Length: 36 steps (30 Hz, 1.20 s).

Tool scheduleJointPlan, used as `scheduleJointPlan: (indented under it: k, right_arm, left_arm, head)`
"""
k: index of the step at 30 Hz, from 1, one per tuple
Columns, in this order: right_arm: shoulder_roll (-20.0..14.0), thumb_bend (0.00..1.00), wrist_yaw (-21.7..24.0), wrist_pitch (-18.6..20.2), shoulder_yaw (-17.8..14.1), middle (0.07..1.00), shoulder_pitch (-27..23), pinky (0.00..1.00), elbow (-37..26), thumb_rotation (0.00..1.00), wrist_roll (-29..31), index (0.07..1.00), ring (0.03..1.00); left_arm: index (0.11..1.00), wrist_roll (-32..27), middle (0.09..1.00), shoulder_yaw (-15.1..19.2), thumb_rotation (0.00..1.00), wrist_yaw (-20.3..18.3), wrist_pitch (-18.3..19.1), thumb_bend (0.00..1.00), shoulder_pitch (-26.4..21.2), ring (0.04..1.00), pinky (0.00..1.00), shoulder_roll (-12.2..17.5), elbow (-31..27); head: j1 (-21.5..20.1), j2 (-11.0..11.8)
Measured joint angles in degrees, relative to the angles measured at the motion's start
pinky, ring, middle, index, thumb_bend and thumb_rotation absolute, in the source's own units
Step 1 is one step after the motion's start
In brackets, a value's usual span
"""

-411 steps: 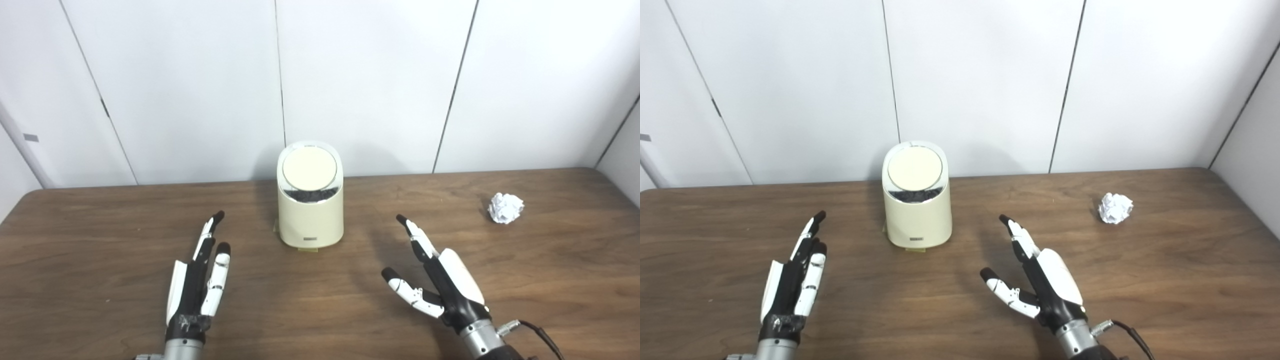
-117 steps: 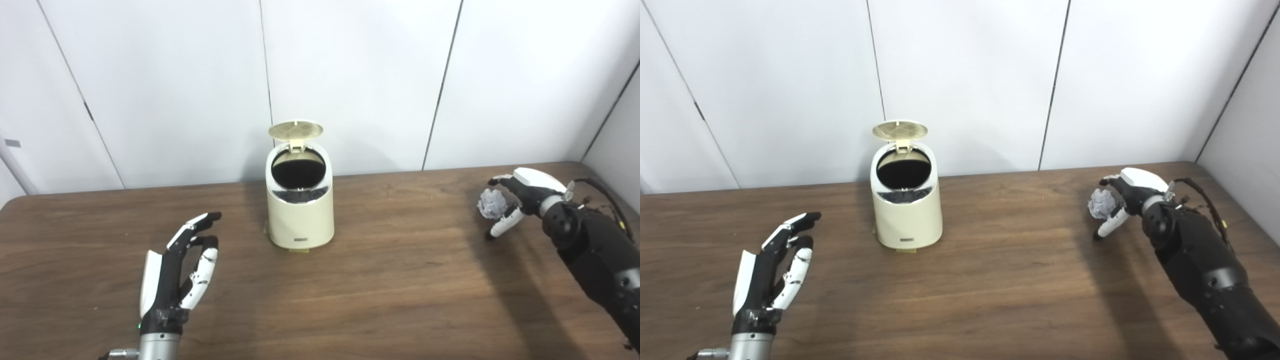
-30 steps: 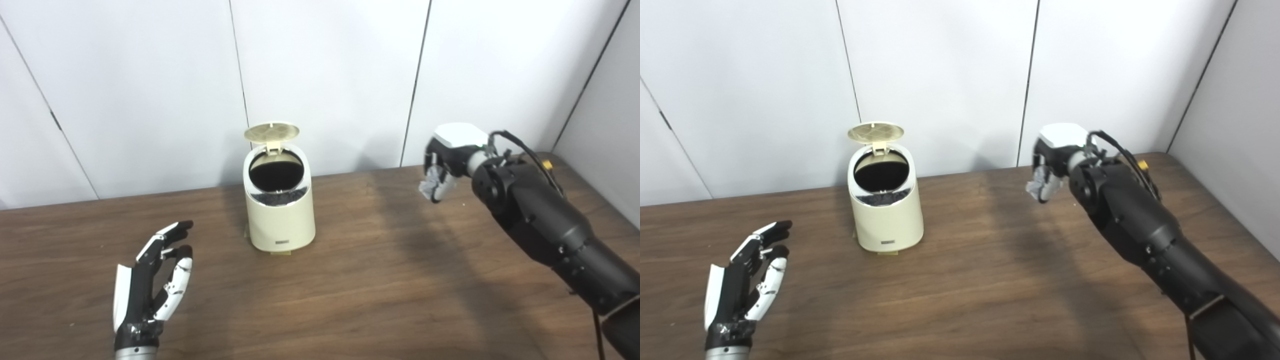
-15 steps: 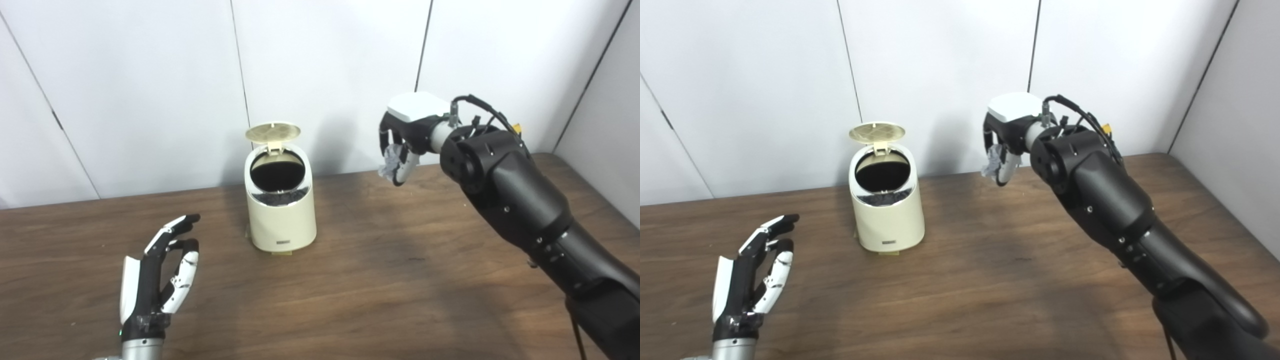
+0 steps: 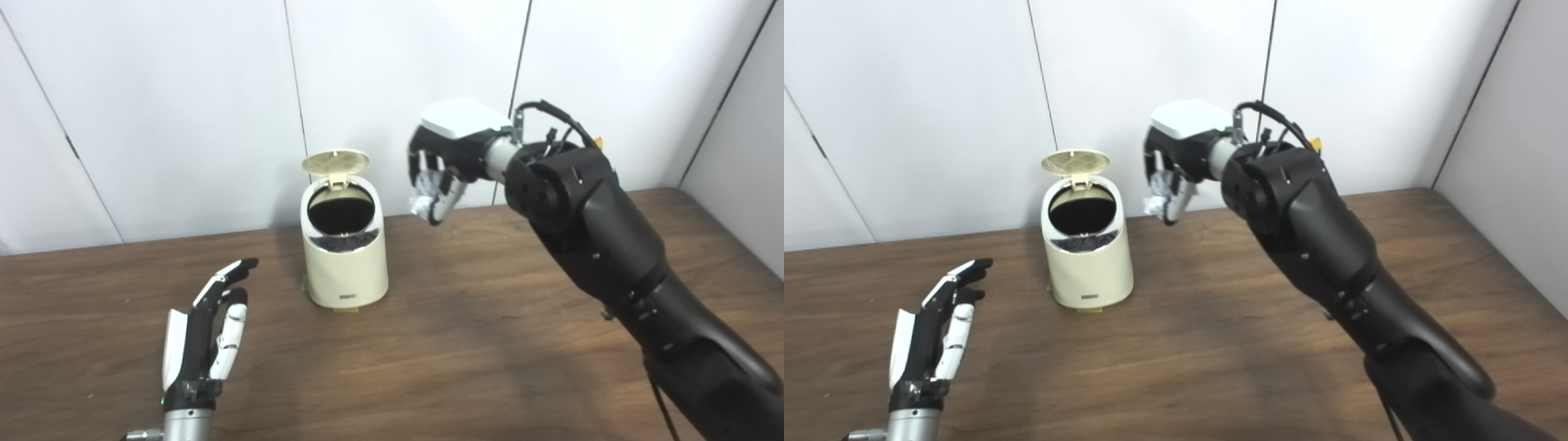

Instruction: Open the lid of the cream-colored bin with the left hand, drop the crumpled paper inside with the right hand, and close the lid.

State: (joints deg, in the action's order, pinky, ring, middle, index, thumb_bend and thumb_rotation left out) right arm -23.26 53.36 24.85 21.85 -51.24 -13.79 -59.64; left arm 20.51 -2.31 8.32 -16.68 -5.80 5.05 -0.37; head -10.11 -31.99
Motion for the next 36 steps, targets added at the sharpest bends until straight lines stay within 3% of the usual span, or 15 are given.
scheduleJointPlan:
  k: [3, 6, 11, 22, 27, 29, 36]
  right_arm:
    - [1.62, 0.53, 0.85, 0.01, 0.95, 0.46, -0.2, 0.15, 0.02, 0.0, -2.11, 0.484, 0.218]
    - [3.35, 0.52, 0.76, -1.07, 1.67, 0.394, -0.2, 0.18, 0.36, 0.0, -2.76, 0.498, 0.254]
    - [4.75, 0.52, 0.01, -3.45, 1.86, 0.389, -0.63, 0.19, 2.01, 0.0, -2.61, 0.495, 0.263]
    - [8.53, 0.52, -11.1, -7.78, 1.36, 0.382, -0.63, 0.16, 9.05, 0.0, -0.12, 0.494, 0.236]
    - [9.29, 0.52, -16.22, -9.59, 1.31, 0.393, -0.54, 0.21, 11.95, 0.0, 0.45, 0.499, 0.295]
    - [9.68, 0.52, -18.46, -9.68, 1.3, 0.44, -0.39, 0.23, 12.97, 0.0, 0.46, 0.52, 0.352]
    - [10.54, 0.51, -21.88, -11.06, 2.07, 0.455, -0.28, 0.24, 16.7, 0.0, 1.01, 0.524, 0.369]
  left_arm:
    - [0.838, -0.48, 0.851, -0.09, 1.0, -0.07, 0.59, 0.43, -0.02, 0.831, 0.74, -0.22, 0.01]
    - [0.833, -0.89, 0.846, -0.15, 1.0, -0.06, 1.65, 0.41, -0.06, 0.826, 0.73, -1.08, 0.05]
    - [0.831, -0.83, 0.845, -0.39, 1.0, 0.04, 1.99, 0.32, -0.06, 0.827, 0.73, -2.48, 0.05]
    - [0.831, -0.36, 0.841, -0.48, 0.99, 0.23, 2.13, 0.31, -0.06, 0.826, 0.74, -3.2, 0.05]
    - [0.831, -0.32, 0.843, -0.52, 0.97, 0.26, 2.22, 0.31, -0.06, 0.829, 0.73, -3.25, 0.05]
    - [0.828, -0.31, 0.84, -0.53, 0.96, 0.3, 2.22, 0.31, -0.05, 0.827, 0.74, -3.27, 0.05]
    - [0.825, 0.06, 0.837, -0.7, 0.95, 0.7, 2.21, 0.32, -0.06, 0.825, 0.74, -3.39, 0.05]
  head:
    - [0.53, -0.09]
    - [1.31, -0.17]
    - [2.63, 0.0]
    - [3.43, 0.18]
    - [3.52, 0.18]
    - [3.69, 0.18]
    - [3.87, 0.18]
